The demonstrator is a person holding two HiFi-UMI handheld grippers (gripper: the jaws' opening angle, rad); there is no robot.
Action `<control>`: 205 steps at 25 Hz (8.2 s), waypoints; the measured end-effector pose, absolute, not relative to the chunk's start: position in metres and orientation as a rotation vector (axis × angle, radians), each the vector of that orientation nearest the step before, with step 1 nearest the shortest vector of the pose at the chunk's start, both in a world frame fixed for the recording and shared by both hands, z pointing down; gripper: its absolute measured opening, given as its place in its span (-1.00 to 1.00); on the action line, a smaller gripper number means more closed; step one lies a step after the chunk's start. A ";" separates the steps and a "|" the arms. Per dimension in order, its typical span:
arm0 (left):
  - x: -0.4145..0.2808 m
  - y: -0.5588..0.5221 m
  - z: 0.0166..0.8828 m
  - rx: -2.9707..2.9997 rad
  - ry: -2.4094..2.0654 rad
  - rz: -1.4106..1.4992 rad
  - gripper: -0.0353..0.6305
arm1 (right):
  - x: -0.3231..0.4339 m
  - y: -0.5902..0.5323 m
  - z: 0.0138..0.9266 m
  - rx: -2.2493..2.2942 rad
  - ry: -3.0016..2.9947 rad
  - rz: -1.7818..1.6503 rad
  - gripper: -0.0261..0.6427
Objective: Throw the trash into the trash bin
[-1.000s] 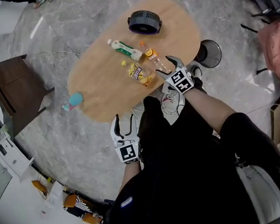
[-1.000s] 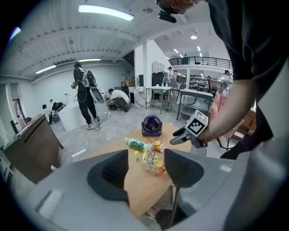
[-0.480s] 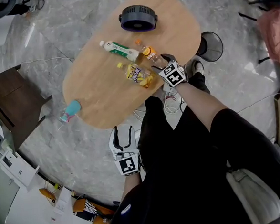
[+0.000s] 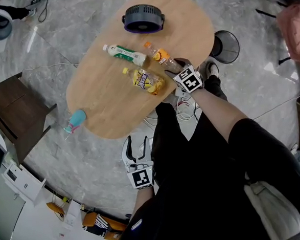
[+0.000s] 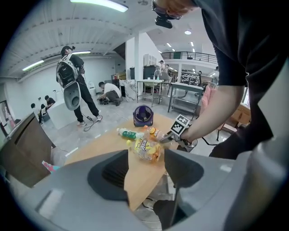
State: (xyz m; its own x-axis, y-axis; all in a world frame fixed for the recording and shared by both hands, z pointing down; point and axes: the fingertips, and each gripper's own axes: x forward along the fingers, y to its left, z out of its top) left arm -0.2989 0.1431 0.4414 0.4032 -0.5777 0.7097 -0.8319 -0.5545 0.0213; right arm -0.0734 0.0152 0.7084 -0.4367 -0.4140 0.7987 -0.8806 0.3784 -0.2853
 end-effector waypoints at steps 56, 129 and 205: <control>-0.046 0.115 0.557 2.342 -0.754 1.162 -0.14 | 0.293 0.135 0.961 1.081 -1.140 1.754 0.02; -0.408 0.156 0.578 2.068 -1.532 0.804 -0.14 | -0.204 -0.117 0.685 1.012 -2.207 0.580 0.20; 0.017 0.037 0.589 2.502 -0.885 1.063 -0.14 | 0.307 0.159 0.930 0.796 -1.296 1.318 0.09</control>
